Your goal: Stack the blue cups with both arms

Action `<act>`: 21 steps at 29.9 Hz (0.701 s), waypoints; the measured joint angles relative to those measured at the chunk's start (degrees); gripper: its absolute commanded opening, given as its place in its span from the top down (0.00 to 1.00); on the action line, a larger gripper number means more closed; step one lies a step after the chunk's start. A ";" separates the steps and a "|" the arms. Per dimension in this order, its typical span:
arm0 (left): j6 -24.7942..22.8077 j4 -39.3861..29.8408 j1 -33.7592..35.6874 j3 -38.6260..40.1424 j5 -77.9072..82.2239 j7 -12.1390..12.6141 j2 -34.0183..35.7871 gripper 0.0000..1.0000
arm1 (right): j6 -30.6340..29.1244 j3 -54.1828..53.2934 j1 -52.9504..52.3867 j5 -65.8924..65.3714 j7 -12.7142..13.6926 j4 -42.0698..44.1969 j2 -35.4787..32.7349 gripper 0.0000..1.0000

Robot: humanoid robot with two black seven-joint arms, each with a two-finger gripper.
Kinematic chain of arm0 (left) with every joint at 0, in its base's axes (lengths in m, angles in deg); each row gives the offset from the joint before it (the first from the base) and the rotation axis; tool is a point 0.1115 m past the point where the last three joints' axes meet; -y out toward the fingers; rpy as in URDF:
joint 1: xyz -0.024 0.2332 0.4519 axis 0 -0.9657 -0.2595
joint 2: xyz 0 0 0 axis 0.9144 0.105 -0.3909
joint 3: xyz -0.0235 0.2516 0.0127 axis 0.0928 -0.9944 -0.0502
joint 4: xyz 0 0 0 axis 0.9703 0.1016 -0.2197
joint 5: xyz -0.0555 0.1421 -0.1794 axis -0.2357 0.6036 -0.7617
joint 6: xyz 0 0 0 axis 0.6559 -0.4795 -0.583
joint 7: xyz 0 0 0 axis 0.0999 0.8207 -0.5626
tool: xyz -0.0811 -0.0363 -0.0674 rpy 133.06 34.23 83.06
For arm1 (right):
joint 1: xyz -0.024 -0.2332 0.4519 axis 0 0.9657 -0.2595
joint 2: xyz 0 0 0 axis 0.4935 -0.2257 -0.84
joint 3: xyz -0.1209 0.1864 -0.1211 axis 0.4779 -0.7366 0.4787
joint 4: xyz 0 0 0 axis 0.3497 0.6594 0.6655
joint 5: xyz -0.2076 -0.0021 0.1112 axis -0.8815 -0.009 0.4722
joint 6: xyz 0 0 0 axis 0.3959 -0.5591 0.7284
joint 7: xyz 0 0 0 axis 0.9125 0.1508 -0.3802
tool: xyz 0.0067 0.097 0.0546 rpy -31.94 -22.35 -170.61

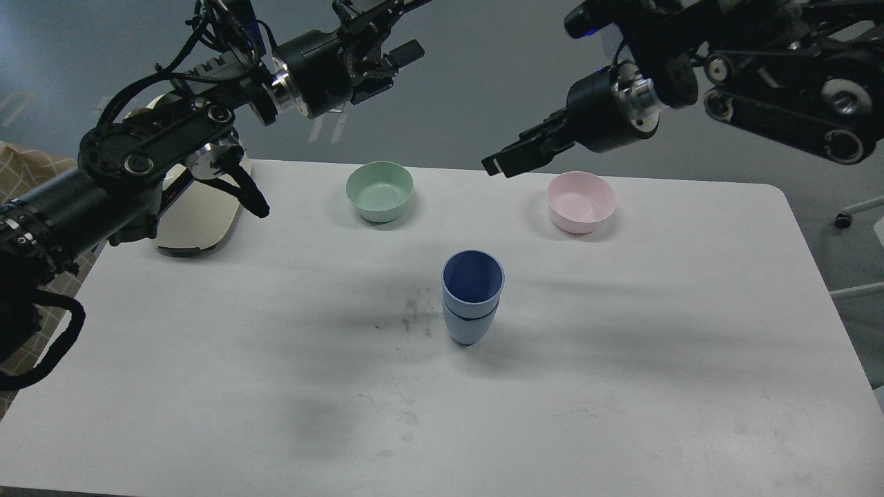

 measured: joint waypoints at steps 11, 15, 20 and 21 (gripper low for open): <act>-0.18 11.44 -1.88 4.59 -3.30 0.00 -5.12 0.02 | 5.73 -19.24 16.19 9.88 0.02 13.18 -7.89 0.00; -0.91 17.53 -1.99 5.38 -8.19 0.00 -7.56 0.02 | 8.68 -32.02 24.08 14.84 0.02 18.97 -6.19 0.00; -1.08 18.97 -3.75 5.46 -11.63 0.00 -8.17 0.02 | 9.21 -45.17 32.89 24.89 0.02 23.23 -1.98 0.00; -1.24 19.00 -4.28 5.49 -11.92 0.00 -8.42 0.02 | 8.98 -46.64 34.31 26.21 0.02 23.60 -1.53 0.00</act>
